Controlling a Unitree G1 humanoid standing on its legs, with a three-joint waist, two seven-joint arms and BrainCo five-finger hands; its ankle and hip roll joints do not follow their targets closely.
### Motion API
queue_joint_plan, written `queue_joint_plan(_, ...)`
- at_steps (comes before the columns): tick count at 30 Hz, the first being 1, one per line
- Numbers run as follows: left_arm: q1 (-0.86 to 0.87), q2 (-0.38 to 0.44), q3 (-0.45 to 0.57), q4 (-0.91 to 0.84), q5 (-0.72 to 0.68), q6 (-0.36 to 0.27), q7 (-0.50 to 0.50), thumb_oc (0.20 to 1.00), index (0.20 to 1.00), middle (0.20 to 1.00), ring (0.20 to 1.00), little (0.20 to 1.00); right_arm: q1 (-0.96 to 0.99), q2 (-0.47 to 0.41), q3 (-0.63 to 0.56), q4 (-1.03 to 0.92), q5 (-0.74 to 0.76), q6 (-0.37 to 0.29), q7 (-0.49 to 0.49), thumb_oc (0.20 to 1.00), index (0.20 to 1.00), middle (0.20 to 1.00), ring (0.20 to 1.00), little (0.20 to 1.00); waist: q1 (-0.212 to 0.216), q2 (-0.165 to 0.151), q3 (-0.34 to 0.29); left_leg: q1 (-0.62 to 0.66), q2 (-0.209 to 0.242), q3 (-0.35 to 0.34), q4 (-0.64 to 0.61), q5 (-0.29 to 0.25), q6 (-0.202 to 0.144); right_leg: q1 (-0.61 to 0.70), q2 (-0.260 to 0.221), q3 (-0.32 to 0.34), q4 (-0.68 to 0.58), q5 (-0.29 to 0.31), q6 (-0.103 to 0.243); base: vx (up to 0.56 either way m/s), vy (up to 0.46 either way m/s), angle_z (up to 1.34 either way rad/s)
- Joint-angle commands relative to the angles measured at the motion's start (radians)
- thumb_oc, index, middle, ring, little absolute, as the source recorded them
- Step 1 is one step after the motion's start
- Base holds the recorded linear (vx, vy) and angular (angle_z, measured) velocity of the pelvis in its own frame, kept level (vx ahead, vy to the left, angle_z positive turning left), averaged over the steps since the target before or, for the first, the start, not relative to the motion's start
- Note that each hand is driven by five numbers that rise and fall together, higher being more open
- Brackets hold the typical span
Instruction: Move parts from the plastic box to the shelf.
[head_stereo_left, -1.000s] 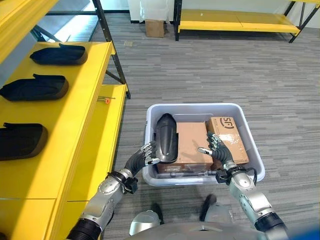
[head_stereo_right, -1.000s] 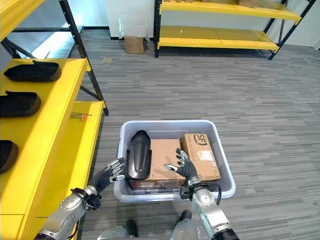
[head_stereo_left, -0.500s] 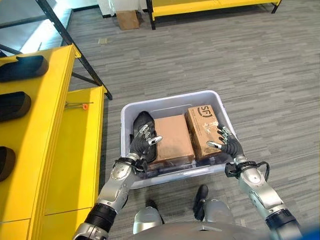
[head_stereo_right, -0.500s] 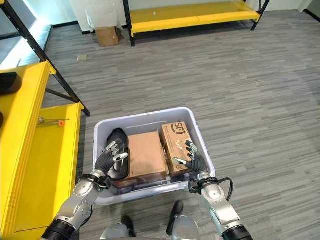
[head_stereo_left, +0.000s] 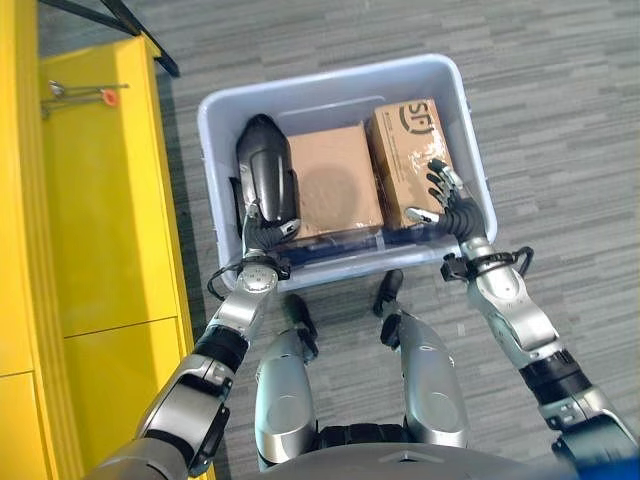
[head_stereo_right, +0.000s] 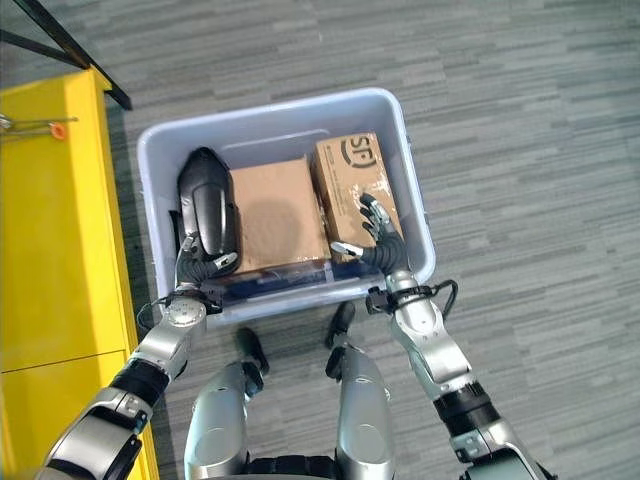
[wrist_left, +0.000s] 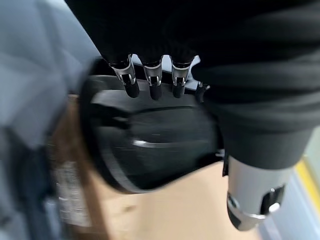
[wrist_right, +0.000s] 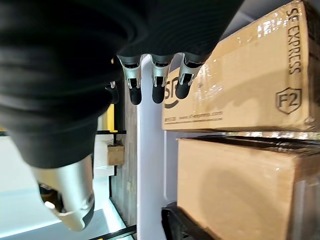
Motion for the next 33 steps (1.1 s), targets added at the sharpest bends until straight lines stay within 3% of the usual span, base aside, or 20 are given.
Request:
queue_joint_plan(1,0.02,0.011,-0.007,-0.047,0.05,-0.003,0.093,1.0,1.0,1.0,1.0,1.0,0.028,-0.026,0.001,-0.093,0.011,-0.008,0.014,1.0,1.0,1.0,1.0,1.0,-0.001,-0.024,-0.035,-0.062,0.024,-0.065,-0.011,0.041,-0.034,0.023,-0.047,0.035,0.15,-0.163,0.146,-0.06,-0.063,-0.08)
queue_joint_plan(2,0.0,0.007,-0.002,-0.027,0.062,0.02,0.125,1.0,1.0,1.0,1.0,1.0,0.024,-0.033,0.006,-0.094,0.006,0.004,0.013,1.0,1.0,1.0,1.0,1.0,-0.005,-0.035,-0.033,-0.087,0.03,-0.066,0.003,0.039,-0.036,0.0,-0.043,0.035,0.16,-0.165,0.144,-0.03,-0.044,-0.07)
queue_joint_plan(9,-0.095,-0.009,0.027,0.061,0.091,0.018,0.169,1.0,1.0,1.0,1.0,1.0,0.027,-0.054,0.004,-0.079,0.033,0.0,0.001,1.0,1.0,1.0,1.0,1.0,-0.045,-0.09,-0.033,-0.207,0.072,-0.063,0.095,0.009,-0.047,-0.108,-0.019,0.046,0.2,-0.173,0.139,-0.03,-0.037,-0.05)
queue_joint_plan(15,-0.163,-0.006,0.038,0.104,0.052,-0.007,0.166,1.0,1.0,1.0,1.0,1.0,0.011,-0.06,-0.002,-0.08,0.049,0.019,0.015,1.0,1.0,1.0,1.0,1.0,-0.072,-0.111,-0.033,-0.25,0.094,-0.056,0.128,0.0,-0.054,-0.152,-0.013,0.053,0.215,-0.176,0.14,-0.02,-0.016,-0.07)
queue_joint_plan(19,-0.224,0.008,0.034,0.161,0.083,0.019,0.157,1.0,1.0,1.0,1.0,1.0,-0.006,-0.056,0.013,-0.069,0.05,0.023,0.016,1.0,1.0,1.0,1.0,1.0,-0.089,-0.128,-0.033,-0.284,0.11,-0.053,0.151,-0.005,-0.061,-0.185,-0.009,0.056,0.229,-0.18,0.138,-0.02,-0.039,-0.04)
queue_joint_plan(27,-0.292,0.044,-0.058,0.211,0.311,0.0,0.005,1.0,1.0,1.0,1.0,1.0,-0.014,-0.065,0.026,-0.048,0.055,0.016,0.039,1.0,1.0,1.0,1.0,1.0,-0.117,-0.148,-0.033,-0.292,0.122,-0.033,0.166,-0.015,-0.067,-0.202,0.003,0.065,0.229,-0.177,0.137,0.0,-0.014,-0.02)
queue_joint_plan(30,-0.285,0.027,-0.128,0.194,0.396,-0.01,-0.054,1.0,1.0,1.0,1.0,1.0,-0.009,-0.074,0.028,-0.048,0.029,0.031,0.07,1.0,1.0,1.0,1.0,1.0,-0.126,-0.144,-0.033,-0.274,0.118,-0.018,0.152,-0.012,-0.068,-0.189,0.004,0.066,0.217,-0.175,0.139,-0.01,0.03,-0.12)
queue_joint_plan(33,-0.256,0.004,-0.185,0.167,0.479,-0.028,-0.072,1.0,1.0,1.0,1.0,1.0,0.006,-0.077,0.023,-0.029,0.028,0.002,0.094,1.0,1.0,1.0,1.0,1.0,-0.131,-0.14,-0.033,-0.253,0.112,-0.005,0.136,-0.011,-0.069,-0.175,0.004,0.069,0.204,-0.171,0.143,-0.02,0.026,-0.1)
